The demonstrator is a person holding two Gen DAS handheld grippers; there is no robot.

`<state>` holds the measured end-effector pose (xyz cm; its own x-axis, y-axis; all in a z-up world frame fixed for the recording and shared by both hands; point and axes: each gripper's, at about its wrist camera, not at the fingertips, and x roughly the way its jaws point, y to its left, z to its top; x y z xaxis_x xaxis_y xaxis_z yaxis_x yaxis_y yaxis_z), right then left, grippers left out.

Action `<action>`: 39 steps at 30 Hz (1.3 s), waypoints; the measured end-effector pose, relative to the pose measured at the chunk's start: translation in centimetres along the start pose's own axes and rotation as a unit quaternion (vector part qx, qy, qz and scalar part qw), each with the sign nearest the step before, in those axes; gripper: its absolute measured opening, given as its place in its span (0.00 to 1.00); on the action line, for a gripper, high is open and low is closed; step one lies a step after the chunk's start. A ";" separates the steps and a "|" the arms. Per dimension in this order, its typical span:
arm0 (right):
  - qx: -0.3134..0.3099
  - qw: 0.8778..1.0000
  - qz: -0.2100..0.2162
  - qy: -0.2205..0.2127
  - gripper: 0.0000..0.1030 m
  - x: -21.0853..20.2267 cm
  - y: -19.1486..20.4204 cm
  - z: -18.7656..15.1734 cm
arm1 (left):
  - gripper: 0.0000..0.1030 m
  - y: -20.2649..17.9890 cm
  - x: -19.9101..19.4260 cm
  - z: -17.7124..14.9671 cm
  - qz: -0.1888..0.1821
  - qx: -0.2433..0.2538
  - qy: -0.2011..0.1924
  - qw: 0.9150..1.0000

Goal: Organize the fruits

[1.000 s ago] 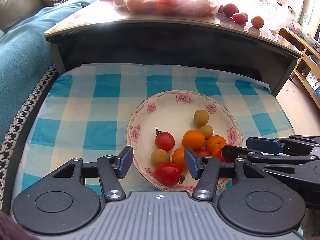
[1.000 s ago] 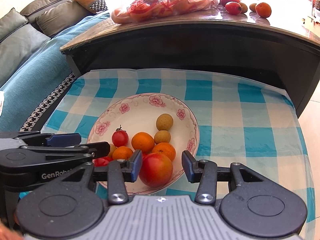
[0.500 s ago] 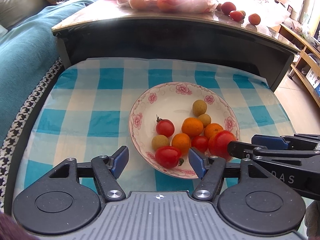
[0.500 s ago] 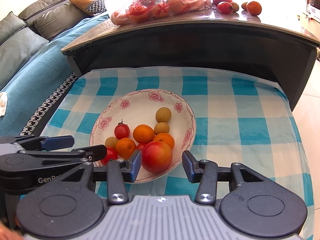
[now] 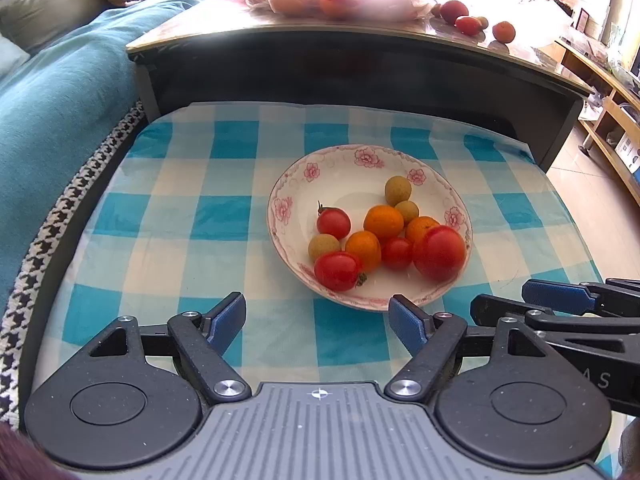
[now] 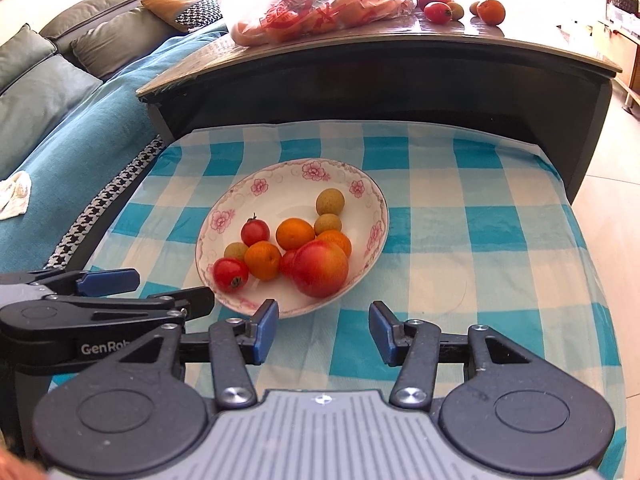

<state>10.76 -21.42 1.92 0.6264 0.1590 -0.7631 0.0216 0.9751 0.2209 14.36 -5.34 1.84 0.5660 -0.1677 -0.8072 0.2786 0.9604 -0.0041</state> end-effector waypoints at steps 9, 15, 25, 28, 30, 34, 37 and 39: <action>0.001 1.000 0.000 0.003 0.51 -1.6 0.1 -1.8 | 0.83 -0.1 -0.9 -1.6 0.011 -0.003 0.004 1.000; 0.006 1.000 -0.002 0.005 0.52 -2.3 -0.1 -2.7 | 0.83 -0.2 -1.7 -2.5 0.011 -0.003 0.001 1.000; 0.005 1.000 0.000 0.011 0.55 -3.2 0.2 -4.0 | 0.91 -0.4 -3.0 -4.6 0.026 -0.005 -0.005 1.000; 0.005 1.000 -0.007 0.013 0.55 -3.5 0.3 -4.6 | 0.98 -0.4 -3.3 -5.2 0.038 -0.007 -0.009 0.999; 0.010 1.000 -0.006 0.015 0.55 -3.7 0.1 -5.0 | 1.00 -0.5 -3.5 -5.6 0.050 -0.002 -0.010 0.999; 0.012 1.000 -0.008 0.020 0.55 -4.1 0.2 -5.7 | 1.00 -0.8 -3.7 -6.4 0.074 0.012 -0.003 0.997; 0.010 1.000 -0.010 0.027 0.55 -4.2 0.3 -6.3 | 1.00 -1.1 -3.7 -7.0 0.086 0.024 0.006 0.996; 0.009 0.999 -0.011 0.031 0.55 -4.3 0.4 -6.6 | 1.00 -1.2 -3.9 -7.4 0.082 0.026 0.008 0.996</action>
<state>2.90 -20.71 1.26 0.5757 0.1485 -0.8041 0.0488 0.9754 0.2151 6.06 -4.19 0.63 0.5956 -0.0047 -0.8033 0.2224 0.9619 0.1592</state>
